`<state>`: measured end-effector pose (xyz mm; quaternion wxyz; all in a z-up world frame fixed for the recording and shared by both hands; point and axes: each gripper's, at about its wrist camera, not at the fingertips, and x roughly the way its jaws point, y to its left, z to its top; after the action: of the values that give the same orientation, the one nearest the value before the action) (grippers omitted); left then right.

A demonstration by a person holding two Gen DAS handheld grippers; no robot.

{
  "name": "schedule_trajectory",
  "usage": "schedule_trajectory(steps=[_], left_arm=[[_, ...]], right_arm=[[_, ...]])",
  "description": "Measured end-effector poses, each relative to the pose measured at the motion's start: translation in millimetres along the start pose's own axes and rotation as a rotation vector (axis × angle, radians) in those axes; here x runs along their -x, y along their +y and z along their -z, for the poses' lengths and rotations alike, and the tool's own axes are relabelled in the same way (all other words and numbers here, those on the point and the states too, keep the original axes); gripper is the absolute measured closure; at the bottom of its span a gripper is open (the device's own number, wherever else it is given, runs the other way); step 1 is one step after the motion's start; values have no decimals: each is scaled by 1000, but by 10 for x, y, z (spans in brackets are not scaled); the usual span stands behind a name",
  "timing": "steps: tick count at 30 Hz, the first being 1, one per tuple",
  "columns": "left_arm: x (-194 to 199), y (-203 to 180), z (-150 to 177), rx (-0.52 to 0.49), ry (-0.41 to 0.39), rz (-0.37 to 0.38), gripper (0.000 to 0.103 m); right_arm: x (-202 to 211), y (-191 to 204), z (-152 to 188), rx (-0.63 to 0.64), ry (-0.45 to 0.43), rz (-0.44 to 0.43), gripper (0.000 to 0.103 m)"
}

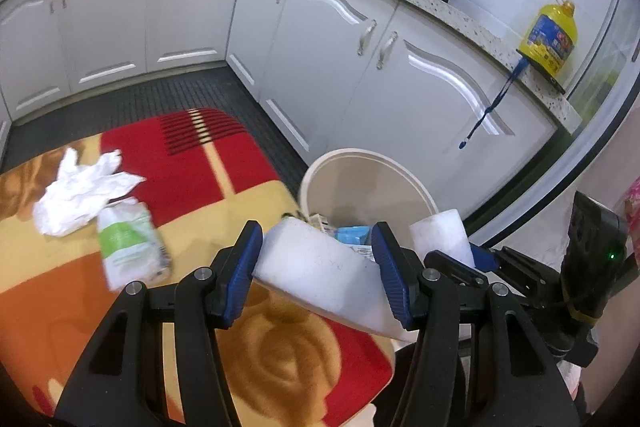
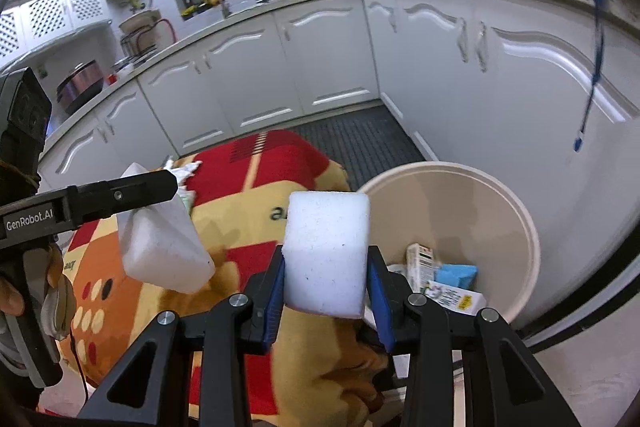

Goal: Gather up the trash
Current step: 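Carry both white foam blocks in both tools over the beige bin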

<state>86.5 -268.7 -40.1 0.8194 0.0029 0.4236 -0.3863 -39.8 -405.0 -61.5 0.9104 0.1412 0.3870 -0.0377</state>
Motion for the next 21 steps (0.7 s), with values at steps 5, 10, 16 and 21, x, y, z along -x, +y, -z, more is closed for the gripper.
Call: schedule_trajectory(steps=[5,10,16,21], left_arm=[[-191,-151,-50,-16,18,9,48],[-400,-267,-108,-30,31,15,48],[-640,-350,-127,-33,53,12,48],[-782,-387,-127,-36,68,7,48]], right_arm=[[4,-188,43,-30,6,23,67],[-17,-364,83,-63,15,39,67],[-62,-545,117,-100,26,51,66],[-118,-656,141,-122,40,57,66]])
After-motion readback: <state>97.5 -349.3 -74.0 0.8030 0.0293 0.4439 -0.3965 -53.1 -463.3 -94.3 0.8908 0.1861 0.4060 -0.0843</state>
